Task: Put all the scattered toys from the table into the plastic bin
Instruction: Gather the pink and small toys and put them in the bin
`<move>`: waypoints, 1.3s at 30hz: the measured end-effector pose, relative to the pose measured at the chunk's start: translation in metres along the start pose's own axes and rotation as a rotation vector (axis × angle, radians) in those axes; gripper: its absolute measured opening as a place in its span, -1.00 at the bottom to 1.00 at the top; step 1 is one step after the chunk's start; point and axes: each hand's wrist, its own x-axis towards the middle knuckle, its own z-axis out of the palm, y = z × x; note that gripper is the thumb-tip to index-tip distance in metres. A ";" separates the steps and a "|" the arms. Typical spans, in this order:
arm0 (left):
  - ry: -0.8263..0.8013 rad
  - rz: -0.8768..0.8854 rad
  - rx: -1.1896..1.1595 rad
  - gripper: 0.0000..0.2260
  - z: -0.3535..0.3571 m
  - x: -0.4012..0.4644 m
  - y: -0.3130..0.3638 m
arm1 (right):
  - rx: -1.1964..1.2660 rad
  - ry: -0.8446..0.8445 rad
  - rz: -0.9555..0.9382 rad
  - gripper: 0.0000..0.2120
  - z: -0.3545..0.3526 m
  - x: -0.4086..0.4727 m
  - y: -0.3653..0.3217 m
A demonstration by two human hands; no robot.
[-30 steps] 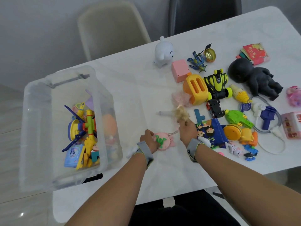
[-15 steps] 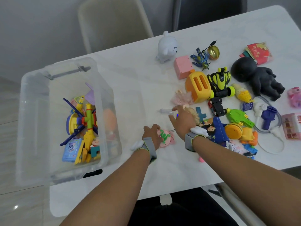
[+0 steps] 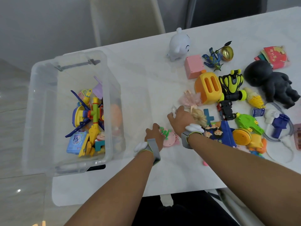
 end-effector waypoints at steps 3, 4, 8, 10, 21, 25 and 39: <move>-0.044 -0.089 -0.101 -0.69 -0.002 0.000 0.005 | 0.032 0.010 0.133 -0.67 -0.001 -0.020 0.006; -0.049 -0.114 -0.118 -0.70 -0.001 0.000 0.007 | 0.073 0.011 0.167 -0.68 0.001 -0.028 0.010; 0.019 -0.208 -0.183 -0.69 0.006 -0.003 0.008 | 0.337 -0.037 0.320 -0.72 0.013 -0.053 0.018; 0.108 -0.232 -0.135 -0.63 0.012 -0.006 0.005 | 0.481 -0.046 0.389 -0.74 0.016 -0.055 0.018; 0.131 -0.313 -0.383 -0.49 0.015 -0.006 0.003 | 0.907 -0.008 0.620 -0.60 0.032 -0.051 -0.001; 0.085 -0.249 -0.505 -0.73 0.011 0.000 -0.004 | 0.955 0.017 0.631 -0.60 0.032 -0.050 -0.006; 0.031 -0.043 -0.828 -0.91 -0.034 -0.016 0.033 | 1.267 0.083 0.596 -0.78 -0.018 -0.042 -0.027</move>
